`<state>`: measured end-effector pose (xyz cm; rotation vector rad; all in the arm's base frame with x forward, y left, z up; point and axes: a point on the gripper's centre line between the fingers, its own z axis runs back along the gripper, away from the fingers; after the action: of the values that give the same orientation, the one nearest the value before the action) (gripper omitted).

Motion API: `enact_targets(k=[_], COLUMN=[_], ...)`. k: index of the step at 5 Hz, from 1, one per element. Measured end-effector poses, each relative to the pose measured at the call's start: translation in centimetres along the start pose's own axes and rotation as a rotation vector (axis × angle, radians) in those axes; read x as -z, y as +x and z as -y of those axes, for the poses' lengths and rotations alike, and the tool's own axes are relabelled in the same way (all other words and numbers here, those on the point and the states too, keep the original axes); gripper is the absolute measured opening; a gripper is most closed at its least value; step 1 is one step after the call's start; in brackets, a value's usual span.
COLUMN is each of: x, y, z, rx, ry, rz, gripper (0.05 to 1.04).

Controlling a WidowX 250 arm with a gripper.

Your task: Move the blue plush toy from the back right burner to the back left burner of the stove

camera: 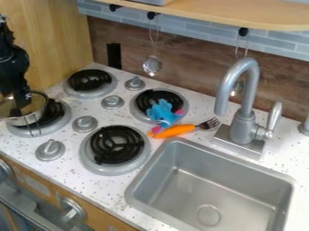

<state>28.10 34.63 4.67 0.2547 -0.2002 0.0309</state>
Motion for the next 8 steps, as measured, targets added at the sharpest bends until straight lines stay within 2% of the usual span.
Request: enact_targets(k=[1,2,3,4,5,6,7,8], x=[1.4,0.1,-4.7,-8.8,-10.0,-10.4,-9.2,-8.6], y=[-0.1,1.0,4.2,6.2,7.3,9.8,12.4,13.7], z=[1.3,3.6,5.6,9.2,12.3,17.9,23.7,29.0], rx=[0.012,0.084,0.176,0.319,0.429,0.642,0.795,0.913], ry=[-0.034,-0.013,0.034,0.024,-0.015,-0.126,-0.217,-0.274], rz=[-0.023,-0.044,0.043,0.177,0.267,0.364,0.394,0.402], gripper=[1.001,1.001,1.001,1.001,1.001,1.001,1.001,1.001])
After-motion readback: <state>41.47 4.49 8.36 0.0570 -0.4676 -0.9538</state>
